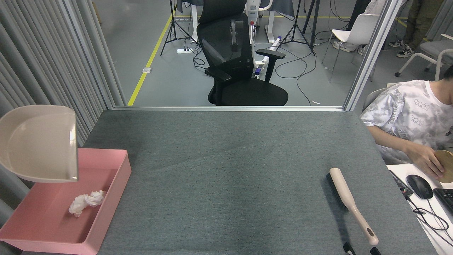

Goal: Sweep and dump garbage into bin
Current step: 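Tilt the dustpan with the left gripper to dump tissue into bin, then bring the dustpan back and set it on the table with left gripper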

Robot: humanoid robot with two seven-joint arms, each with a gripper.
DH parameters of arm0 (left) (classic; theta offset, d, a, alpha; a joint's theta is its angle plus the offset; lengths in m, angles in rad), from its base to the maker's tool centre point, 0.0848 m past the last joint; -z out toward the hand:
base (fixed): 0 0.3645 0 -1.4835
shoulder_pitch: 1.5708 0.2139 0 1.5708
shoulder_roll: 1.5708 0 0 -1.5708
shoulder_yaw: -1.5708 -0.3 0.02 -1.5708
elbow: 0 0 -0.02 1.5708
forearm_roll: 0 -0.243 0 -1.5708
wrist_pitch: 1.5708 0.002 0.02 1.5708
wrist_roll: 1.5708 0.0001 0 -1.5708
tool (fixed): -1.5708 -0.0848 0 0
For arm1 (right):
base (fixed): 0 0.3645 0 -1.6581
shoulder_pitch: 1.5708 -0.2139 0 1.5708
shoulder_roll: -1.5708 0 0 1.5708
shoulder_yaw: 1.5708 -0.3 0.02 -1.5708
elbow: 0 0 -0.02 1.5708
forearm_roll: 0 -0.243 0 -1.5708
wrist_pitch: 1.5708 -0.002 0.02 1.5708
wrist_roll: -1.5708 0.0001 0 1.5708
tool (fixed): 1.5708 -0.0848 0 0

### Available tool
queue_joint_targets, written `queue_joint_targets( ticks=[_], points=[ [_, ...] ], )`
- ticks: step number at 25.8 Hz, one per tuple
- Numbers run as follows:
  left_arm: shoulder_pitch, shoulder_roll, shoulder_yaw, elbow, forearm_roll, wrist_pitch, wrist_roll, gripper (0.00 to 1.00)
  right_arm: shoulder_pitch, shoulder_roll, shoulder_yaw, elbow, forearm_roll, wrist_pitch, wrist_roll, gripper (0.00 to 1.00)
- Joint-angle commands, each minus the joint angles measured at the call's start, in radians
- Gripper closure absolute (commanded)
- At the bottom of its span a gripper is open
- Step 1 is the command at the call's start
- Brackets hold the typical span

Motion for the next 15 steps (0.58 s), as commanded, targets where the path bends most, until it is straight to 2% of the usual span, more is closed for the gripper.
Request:
queue_joint_targets(
  ticks=[1,4,7,9,12,15],
  points=[
    [0.003,-0.097,-0.117,-0.142,0.063,0.096,-0.001,1.0,0.001,-0.001,0.001,0.002,0.002,0.002,0.0,0.0],
    [0.004,-0.219,-0.149,-0.222,0.059,0.141,0.011,1.0,0.001,0.001,0.001,0.002,0.003,0.002,0.0,0.0],
    [0.007,-0.292,-0.224,-0.264,0.019,0.164,0.016,1.0,0.002,0.001,0.001,0.0,0.005,0.004,0.0,0.0],
    [0.018,-0.357,-0.276,-0.305,-0.044,0.181,0.024,1.0,0.002,0.001,0.001,0.002,0.005,0.005,0.0,0.0],
    [0.063,-0.496,-0.284,-0.314,-0.158,0.187,0.027,1.0,0.002,-0.001,0.001,0.0,0.006,0.007,0.001,0.0],
    [0.081,-0.599,-0.289,-0.319,-0.253,0.199,0.028,1.0,0.004,-0.001,0.001,0.002,0.008,0.007,0.001,0.0]
  ],
)
